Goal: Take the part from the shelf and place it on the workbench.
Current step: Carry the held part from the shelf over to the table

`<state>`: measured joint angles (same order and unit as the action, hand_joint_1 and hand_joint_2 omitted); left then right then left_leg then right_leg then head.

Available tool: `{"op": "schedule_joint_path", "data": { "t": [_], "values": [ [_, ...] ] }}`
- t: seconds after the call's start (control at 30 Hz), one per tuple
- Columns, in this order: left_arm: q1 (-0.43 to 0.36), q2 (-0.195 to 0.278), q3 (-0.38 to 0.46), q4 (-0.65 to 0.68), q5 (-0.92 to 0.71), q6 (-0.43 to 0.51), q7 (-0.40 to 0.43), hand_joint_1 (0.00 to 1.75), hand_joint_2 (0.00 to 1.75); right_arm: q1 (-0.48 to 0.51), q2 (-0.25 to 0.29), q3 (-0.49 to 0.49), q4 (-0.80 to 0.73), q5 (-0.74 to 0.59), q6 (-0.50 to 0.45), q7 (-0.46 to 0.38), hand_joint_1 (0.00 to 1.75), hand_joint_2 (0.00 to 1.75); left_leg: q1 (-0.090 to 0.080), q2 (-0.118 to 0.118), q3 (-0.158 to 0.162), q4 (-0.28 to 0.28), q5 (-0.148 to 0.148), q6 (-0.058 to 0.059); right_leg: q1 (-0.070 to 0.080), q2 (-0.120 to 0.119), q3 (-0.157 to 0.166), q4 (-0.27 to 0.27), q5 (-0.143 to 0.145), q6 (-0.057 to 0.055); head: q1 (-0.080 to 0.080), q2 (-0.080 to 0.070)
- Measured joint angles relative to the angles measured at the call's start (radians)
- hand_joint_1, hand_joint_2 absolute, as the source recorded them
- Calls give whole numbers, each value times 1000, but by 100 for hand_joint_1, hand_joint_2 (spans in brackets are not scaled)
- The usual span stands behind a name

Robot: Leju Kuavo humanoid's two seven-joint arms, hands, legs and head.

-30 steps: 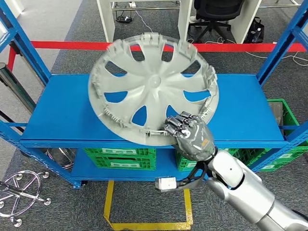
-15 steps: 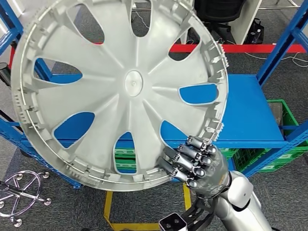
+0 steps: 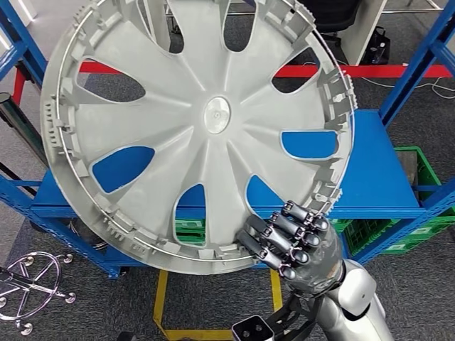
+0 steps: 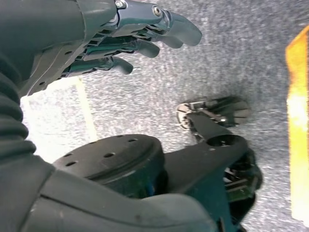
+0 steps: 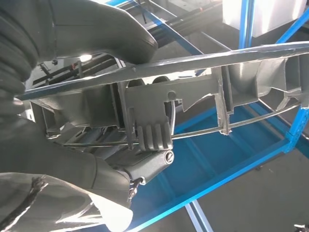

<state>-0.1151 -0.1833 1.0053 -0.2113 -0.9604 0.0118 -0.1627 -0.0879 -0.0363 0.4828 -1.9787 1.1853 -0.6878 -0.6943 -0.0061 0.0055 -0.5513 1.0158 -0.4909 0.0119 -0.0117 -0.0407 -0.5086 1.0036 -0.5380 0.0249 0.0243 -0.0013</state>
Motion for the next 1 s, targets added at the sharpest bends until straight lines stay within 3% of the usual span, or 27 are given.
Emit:
{"op": "schedule_joint_path", "data": {
  "t": [0.37, 0.5, 1.0],
  "values": [
    [-6, -4, 0, 0, 9, 1, -85, 0, 175, 10, 0, -11, -12, 19, 0, 1, 175, 175, 0, 0, 0, 0, 0, 0, 0, 0, 0, 0, 0, 0, 0, 0],
    [-16, -7, 0, 0, 13, -5, -119, 0, 0, 20, 0, -17, -18, 23, 0, 0, 175, 175, 0, 0, 0, 0, 0, 0, 0, 0, 0, 0, 0, 0, 0, 0],
    [-24, -11, 0, 0, 18, -21, -106, 0, 0, 30, 0, -20, -22, 25, 0, 0, 175, 175, 0, 0, 0, 0, 0, 0, 0, 0, 0, 0, 0, 0, 0, 0]
  ]
}}
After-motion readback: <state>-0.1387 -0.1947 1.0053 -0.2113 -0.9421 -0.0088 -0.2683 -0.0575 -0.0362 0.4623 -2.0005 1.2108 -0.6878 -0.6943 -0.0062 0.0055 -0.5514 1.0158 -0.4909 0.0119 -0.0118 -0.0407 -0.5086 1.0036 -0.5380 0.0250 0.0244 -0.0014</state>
